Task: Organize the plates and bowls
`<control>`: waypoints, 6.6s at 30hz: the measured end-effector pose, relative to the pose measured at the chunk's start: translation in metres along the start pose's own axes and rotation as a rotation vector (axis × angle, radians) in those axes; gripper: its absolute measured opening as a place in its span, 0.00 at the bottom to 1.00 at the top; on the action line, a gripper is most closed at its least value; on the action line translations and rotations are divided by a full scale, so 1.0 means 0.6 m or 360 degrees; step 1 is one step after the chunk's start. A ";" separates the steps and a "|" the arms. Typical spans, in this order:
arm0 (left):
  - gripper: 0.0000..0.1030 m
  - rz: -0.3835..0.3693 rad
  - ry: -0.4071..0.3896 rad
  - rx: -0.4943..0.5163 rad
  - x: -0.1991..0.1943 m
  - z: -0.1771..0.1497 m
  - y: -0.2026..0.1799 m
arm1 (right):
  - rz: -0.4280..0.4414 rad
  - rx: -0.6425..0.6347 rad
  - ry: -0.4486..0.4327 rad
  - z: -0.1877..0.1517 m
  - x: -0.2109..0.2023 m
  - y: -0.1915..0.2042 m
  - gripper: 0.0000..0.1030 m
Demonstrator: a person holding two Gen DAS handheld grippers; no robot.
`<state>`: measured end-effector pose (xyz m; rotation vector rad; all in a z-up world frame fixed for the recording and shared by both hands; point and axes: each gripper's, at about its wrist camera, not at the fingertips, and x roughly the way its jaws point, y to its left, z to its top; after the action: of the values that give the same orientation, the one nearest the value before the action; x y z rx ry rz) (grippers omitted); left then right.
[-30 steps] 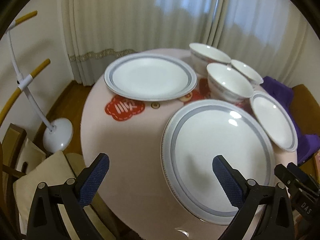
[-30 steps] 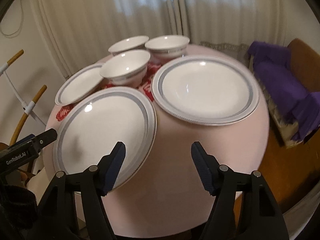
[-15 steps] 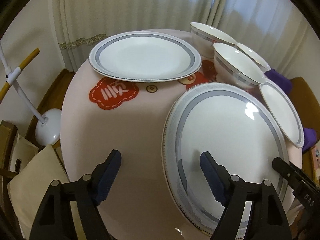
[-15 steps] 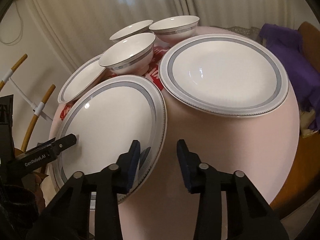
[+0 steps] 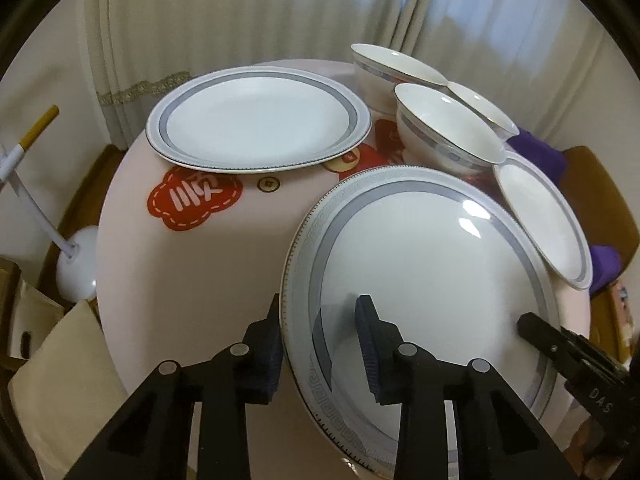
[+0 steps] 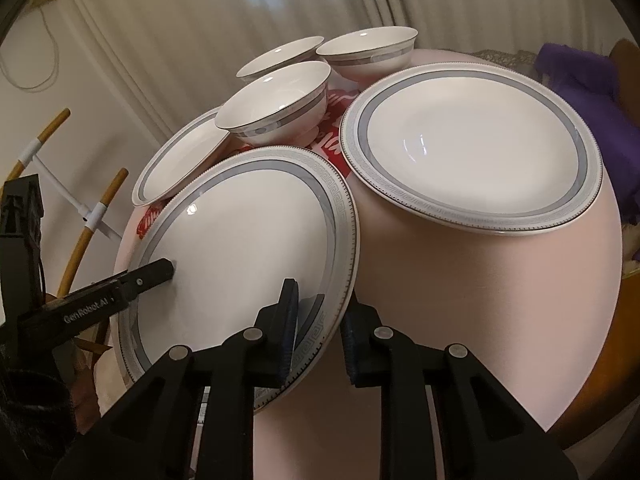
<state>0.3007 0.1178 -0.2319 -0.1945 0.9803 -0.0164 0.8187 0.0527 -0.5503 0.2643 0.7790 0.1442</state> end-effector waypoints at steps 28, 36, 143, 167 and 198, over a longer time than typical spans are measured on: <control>0.21 0.0005 -0.0172 0.0046 -0.124 -0.046 -0.056 | 0.0074 -0.0081 -0.0064 0.000 -0.081 -0.018 0.18; 0.21 -0.0095 -0.0213 0.0112 -0.132 -0.046 -0.134 | -0.0002 -0.0103 -0.0133 0.020 -0.132 -0.072 0.18; 0.72 -0.0005 -0.0325 0.0290 -0.042 0.018 -0.314 | -0.0346 -0.0019 -0.0253 0.126 -0.119 -0.230 0.34; 0.92 0.0110 -0.0618 0.0092 -0.225 -0.041 -0.056 | -0.0157 -0.0101 -0.0337 0.077 -0.147 0.062 0.66; 0.76 0.0233 -0.0221 -0.0110 0.076 0.199 0.164 | -0.0048 0.0198 -0.0292 0.111 0.160 0.206 0.66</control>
<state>0.4178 0.2286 -0.2219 -0.1845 0.8553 0.1636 0.9297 0.1805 -0.5340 0.3779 0.6102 0.0421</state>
